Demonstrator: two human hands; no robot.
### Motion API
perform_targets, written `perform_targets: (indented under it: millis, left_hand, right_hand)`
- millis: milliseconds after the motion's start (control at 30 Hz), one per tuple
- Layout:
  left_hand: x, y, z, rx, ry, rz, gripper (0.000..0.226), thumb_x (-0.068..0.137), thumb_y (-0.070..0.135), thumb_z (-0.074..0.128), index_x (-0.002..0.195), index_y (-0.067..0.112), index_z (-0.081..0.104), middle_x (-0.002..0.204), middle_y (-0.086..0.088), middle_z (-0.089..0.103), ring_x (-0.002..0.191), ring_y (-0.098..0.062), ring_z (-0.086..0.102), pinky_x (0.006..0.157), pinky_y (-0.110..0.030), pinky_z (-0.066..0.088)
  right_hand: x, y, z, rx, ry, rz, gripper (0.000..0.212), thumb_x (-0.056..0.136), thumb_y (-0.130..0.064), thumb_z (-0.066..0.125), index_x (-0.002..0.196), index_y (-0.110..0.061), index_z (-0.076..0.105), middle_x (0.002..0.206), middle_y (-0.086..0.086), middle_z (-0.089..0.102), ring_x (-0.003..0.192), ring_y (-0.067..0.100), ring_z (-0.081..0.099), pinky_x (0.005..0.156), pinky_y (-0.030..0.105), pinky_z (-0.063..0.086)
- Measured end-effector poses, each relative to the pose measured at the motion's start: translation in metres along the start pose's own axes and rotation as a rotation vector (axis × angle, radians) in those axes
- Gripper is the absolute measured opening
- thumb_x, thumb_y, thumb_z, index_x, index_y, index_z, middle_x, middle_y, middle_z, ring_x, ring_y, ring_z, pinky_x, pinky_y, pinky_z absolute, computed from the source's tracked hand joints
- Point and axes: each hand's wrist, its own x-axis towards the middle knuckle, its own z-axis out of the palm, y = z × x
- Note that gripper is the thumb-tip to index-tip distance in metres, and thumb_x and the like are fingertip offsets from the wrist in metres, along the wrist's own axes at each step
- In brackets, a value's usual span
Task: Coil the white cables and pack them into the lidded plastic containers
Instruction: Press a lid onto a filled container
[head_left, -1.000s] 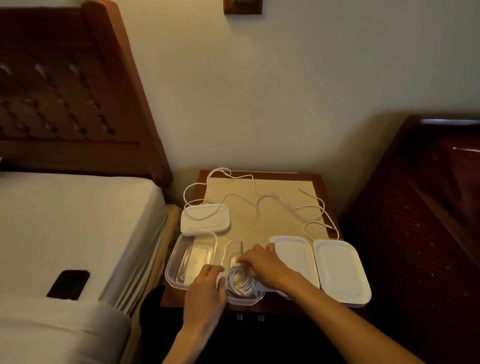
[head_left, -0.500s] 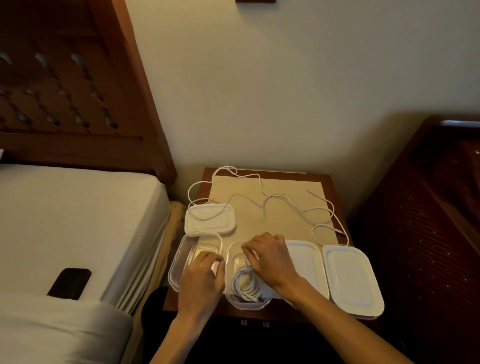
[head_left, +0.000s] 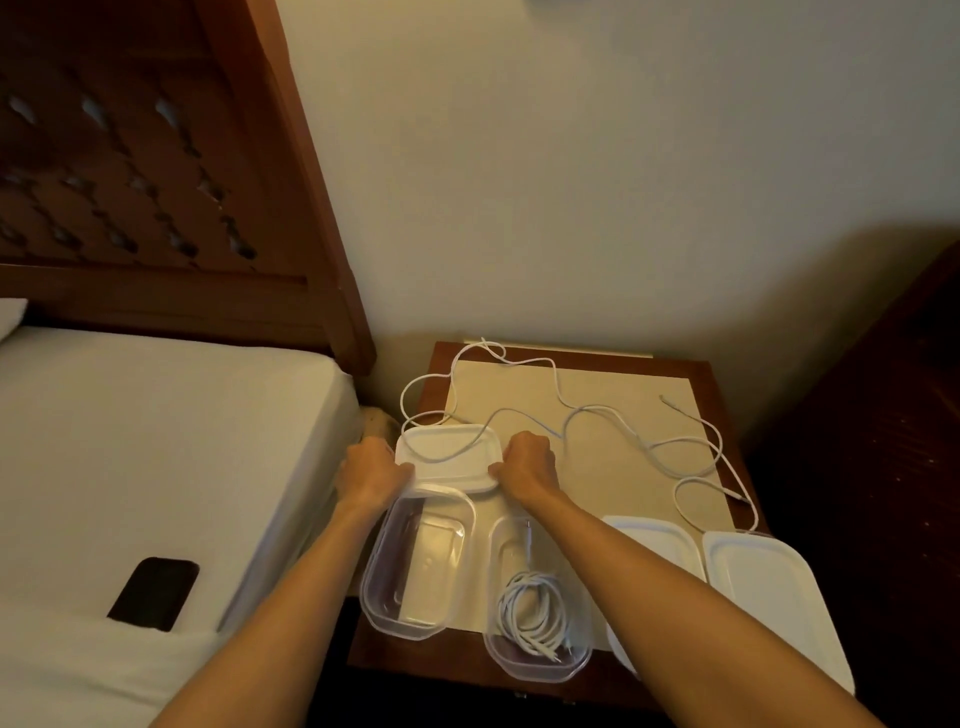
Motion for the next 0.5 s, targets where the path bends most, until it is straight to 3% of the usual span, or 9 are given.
perform_targets:
  millis: [133, 200, 400, 500]
  left_hand:
    - [0.005, 0.0, 0.003, -0.062, -0.035, -0.015, 0.014, 0.074, 0.014, 0.079, 0.078, 0.014, 0.067, 0.08, -0.005, 0.067, 0.068, -0.02, 0.063, 0.055, -0.03, 0.055]
    - [0.007, 0.002, 0.003, -0.078, -0.027, -0.034, 0.013, 0.073, 0.01, 0.079, 0.076, 0.013, 0.067, 0.076, -0.005, 0.066, 0.066, -0.019, 0.063, 0.05, -0.026, 0.05]
    - [0.008, 0.012, 0.0, -0.132, 0.01, -0.1, 0.011, 0.074, 0.008, 0.08, 0.069, 0.009, 0.07, 0.068, -0.009, 0.064, 0.06, -0.02, 0.063, 0.046, -0.024, 0.049]
    - [0.006, 0.019, -0.01, -0.187, 0.033, -0.132, 0.017, 0.074, 0.012, 0.079, 0.06, 0.007, 0.07, 0.06, -0.009, 0.066, 0.057, -0.02, 0.064, 0.045, -0.023, 0.046]
  right_hand:
    - [0.009, 0.0, 0.003, 0.054, 0.026, 0.101, 0.022, 0.079, -0.015, 0.076, 0.095, -0.002, 0.068, 0.102, 0.014, 0.067, 0.09, 0.031, 0.065, 0.069, 0.031, 0.052]
    - [0.012, 0.0, 0.003, 0.069, 0.033, 0.142, 0.02, 0.079, -0.014, 0.076, 0.093, -0.003, 0.068, 0.103, 0.015, 0.067, 0.091, 0.03, 0.066, 0.073, 0.032, 0.055]
    - [0.013, -0.009, -0.002, 0.156, 0.037, 0.218, 0.033, 0.076, -0.021, 0.082, 0.101, -0.004, 0.069, 0.105, 0.012, 0.068, 0.095, 0.03, 0.066, 0.077, 0.032, 0.055]
    - [0.013, -0.015, -0.009, 0.208, 0.031, 0.255, 0.029, 0.073, -0.024, 0.082, 0.091, -0.004, 0.071, 0.097, 0.012, 0.071, 0.085, 0.027, 0.069, 0.062, 0.027, 0.054]
